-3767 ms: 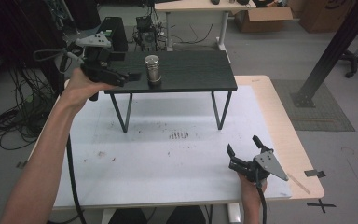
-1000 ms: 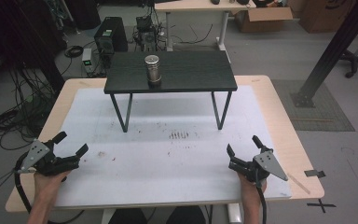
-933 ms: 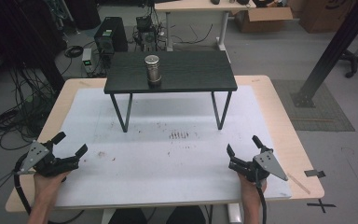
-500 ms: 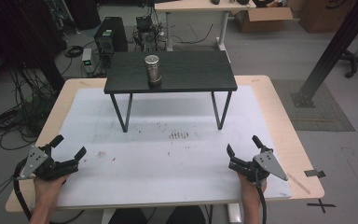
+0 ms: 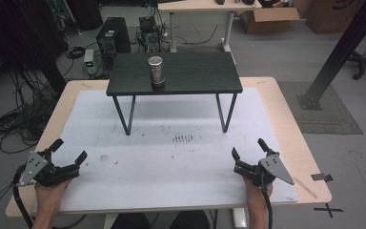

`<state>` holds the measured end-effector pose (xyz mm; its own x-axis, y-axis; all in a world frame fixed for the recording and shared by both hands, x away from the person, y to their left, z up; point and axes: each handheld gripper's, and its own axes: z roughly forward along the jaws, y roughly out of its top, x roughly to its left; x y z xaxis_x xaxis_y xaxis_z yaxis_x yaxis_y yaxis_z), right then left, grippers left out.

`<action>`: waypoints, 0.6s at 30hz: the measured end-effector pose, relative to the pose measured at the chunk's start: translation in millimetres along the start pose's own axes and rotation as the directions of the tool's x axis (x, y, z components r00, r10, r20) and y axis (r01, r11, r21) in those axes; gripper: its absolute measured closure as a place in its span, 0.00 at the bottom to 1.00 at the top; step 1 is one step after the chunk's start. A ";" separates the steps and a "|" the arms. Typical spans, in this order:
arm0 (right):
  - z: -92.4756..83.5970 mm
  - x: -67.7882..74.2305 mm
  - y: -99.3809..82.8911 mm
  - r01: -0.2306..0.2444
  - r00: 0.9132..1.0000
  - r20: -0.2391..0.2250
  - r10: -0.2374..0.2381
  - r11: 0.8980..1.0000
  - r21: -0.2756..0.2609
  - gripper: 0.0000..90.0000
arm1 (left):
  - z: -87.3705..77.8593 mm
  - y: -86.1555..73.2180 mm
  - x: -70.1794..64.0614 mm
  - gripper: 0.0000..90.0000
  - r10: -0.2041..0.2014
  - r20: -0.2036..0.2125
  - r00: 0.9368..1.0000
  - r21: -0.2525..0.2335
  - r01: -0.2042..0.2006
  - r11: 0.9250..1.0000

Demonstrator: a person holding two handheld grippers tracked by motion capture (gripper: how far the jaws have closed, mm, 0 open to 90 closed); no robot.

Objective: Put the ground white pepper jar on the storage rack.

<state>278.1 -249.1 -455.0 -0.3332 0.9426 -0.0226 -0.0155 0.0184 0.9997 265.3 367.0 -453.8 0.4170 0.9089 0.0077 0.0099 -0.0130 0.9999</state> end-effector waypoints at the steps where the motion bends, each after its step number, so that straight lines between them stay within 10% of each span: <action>1: 0.0 0.0 0.0 0.000 1.000 0.000 0.000 1.000 0.000 0.05 | 0.1 0.0 0.0 0.00 0.000 0.000 1.000 0.001 0.000 1.000; 18: -0.1 0.2 0.0 0.001 1.000 0.001 -0.001 1.000 0.000 0.05 | 0.0 0.0 0.3 0.00 -0.004 -0.001 1.000 -0.001 0.004 1.000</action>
<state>278.0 -249.0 -455.1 -0.3326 0.9428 -0.0236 -0.0162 0.0193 0.9997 265.4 367.2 -453.8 0.4160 0.9094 0.0033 0.0113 -0.0088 0.9999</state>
